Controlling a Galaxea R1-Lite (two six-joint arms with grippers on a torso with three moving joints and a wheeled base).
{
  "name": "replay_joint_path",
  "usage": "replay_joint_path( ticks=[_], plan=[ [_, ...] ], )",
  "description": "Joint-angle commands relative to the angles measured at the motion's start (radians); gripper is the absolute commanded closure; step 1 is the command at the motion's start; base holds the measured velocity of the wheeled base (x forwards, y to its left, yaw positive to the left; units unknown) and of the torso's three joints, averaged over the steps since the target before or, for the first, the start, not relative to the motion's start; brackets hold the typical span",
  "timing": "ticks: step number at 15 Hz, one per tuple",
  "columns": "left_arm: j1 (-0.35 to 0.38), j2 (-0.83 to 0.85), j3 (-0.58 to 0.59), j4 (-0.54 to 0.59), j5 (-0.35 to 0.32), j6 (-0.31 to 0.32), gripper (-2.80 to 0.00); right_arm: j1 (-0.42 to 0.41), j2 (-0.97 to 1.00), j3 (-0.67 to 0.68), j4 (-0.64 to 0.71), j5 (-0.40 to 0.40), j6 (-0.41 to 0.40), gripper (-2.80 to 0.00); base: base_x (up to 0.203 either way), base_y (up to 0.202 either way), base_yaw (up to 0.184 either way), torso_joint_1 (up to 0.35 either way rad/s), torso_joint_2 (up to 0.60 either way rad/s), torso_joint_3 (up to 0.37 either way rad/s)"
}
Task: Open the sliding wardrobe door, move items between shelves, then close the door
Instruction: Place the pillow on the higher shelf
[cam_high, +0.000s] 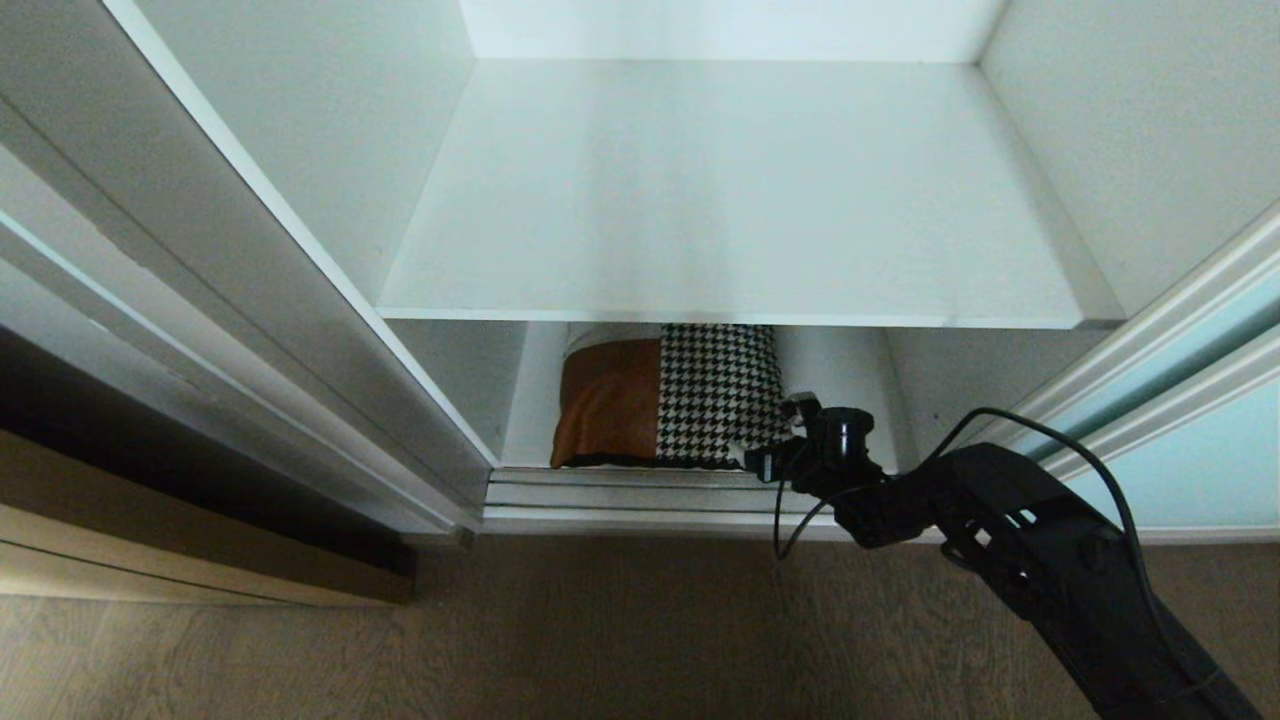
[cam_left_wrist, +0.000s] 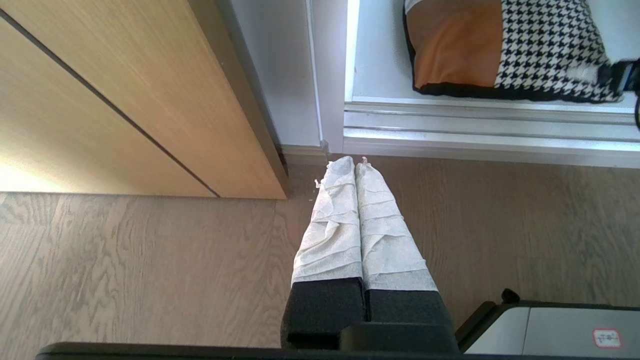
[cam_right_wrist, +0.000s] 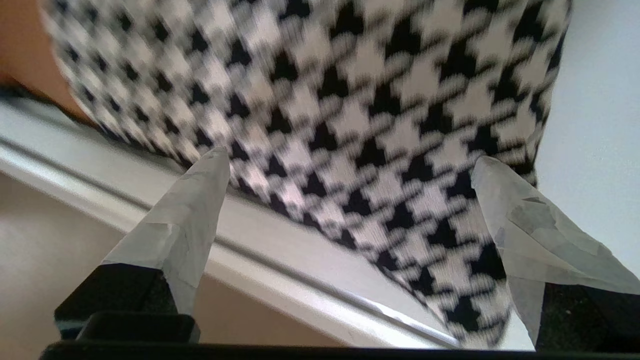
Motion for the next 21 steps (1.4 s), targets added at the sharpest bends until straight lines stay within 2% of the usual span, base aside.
replay_joint_path(
  ticks=[1,8,11,15,21],
  plan=[
    [0.001,0.002,0.002,0.000,0.001,0.000,0.00,-0.012,0.011,-0.016,0.020,-0.002,-0.023,-2.80,0.000,0.000,0.000,0.000,0.00,0.000],
    [0.000,0.002,0.002,0.000,0.001,0.000,0.00,-0.024,-0.045,0.024,-0.047,-0.002,-0.017,-2.80,0.000,0.000,0.000,0.000,0.00,0.000],
    [0.001,0.002,0.002,0.000,0.001,0.000,0.00,-0.062,-0.083,0.079,-0.057,-0.001,-0.015,-2.80,0.000,0.000,0.000,0.000,0.00,0.000],
    [0.001,0.002,0.002,0.000,0.001,0.000,0.00,-0.068,-0.021,-0.003,-0.031,-0.001,-0.018,-2.80,0.000,0.000,0.000,0.000,0.00,0.000],
    [0.000,0.002,0.002,0.000,0.001,0.000,0.00,-0.057,0.000,-0.008,0.025,0.022,-0.016,-2.80,0.000,0.000,0.000,0.000,0.00,0.000]
  ],
)
